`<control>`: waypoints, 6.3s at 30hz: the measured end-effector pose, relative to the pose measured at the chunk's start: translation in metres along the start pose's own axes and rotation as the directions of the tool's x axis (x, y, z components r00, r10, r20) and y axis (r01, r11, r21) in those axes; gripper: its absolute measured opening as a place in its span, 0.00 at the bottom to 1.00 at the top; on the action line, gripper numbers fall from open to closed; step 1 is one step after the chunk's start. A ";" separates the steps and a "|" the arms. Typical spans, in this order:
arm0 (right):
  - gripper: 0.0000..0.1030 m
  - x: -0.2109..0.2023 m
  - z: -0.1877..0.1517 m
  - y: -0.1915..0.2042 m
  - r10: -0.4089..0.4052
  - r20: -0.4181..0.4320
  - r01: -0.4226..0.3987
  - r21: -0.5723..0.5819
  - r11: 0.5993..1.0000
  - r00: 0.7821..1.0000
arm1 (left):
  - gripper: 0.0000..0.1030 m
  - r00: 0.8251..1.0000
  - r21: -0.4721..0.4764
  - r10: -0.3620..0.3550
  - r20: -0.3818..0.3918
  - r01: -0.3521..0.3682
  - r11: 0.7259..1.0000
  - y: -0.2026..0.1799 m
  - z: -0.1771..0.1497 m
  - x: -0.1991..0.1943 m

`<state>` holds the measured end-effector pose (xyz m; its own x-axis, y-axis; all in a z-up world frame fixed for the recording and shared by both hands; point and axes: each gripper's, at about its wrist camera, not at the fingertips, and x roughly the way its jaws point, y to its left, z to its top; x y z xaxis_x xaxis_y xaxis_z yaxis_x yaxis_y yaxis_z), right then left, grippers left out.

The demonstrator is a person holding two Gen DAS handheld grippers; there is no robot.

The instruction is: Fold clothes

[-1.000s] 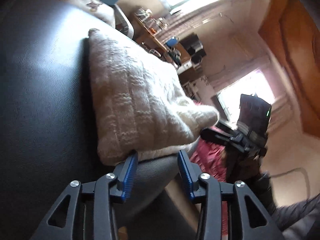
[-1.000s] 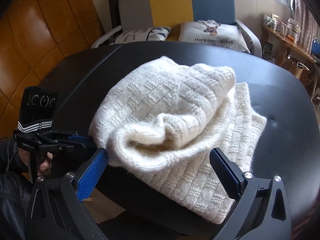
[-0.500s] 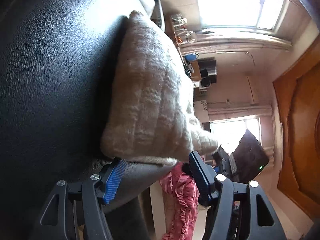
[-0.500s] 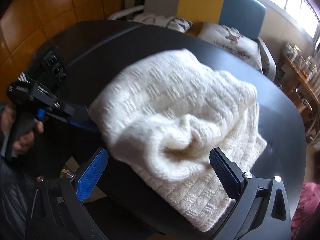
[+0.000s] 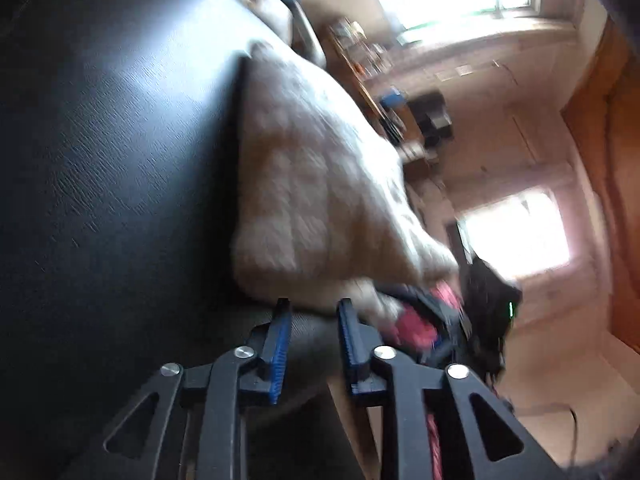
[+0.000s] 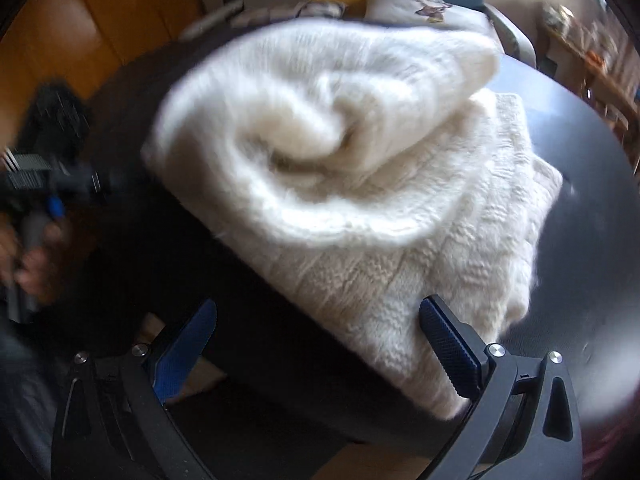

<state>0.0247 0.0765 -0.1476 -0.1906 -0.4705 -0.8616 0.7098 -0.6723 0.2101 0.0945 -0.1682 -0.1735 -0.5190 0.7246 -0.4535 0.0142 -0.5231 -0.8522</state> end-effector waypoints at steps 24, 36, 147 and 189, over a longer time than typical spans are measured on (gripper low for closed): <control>1.00 -0.019 0.029 0.012 0.583 0.107 -0.580 -0.063 0.812 0.805 | 0.33 0.964 0.358 0.243 0.113 -0.267 0.895 -0.067 0.084 0.026; 0.99 -0.021 -0.018 -0.014 0.469 0.116 -0.480 0.094 0.872 0.876 | 0.33 0.984 0.520 0.171 0.049 -0.171 0.837 -0.105 0.074 0.029; 0.97 -0.017 -0.023 -0.054 0.682 0.021 -0.679 -0.078 0.730 0.731 | 0.36 0.863 0.767 0.480 -0.154 -0.202 0.609 -0.148 0.127 0.207; 0.98 -0.013 -0.071 -0.023 0.513 -0.125 -0.526 -0.114 0.843 0.849 | 0.36 0.894 0.786 0.440 -0.088 -0.209 0.581 -0.150 0.082 0.214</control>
<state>0.0590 0.1394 -0.1741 0.2870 -0.6731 -0.6816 0.7759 -0.2540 0.5775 -0.0890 0.0283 -0.1218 -0.3826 0.4564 -0.8033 -0.5550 -0.8086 -0.1952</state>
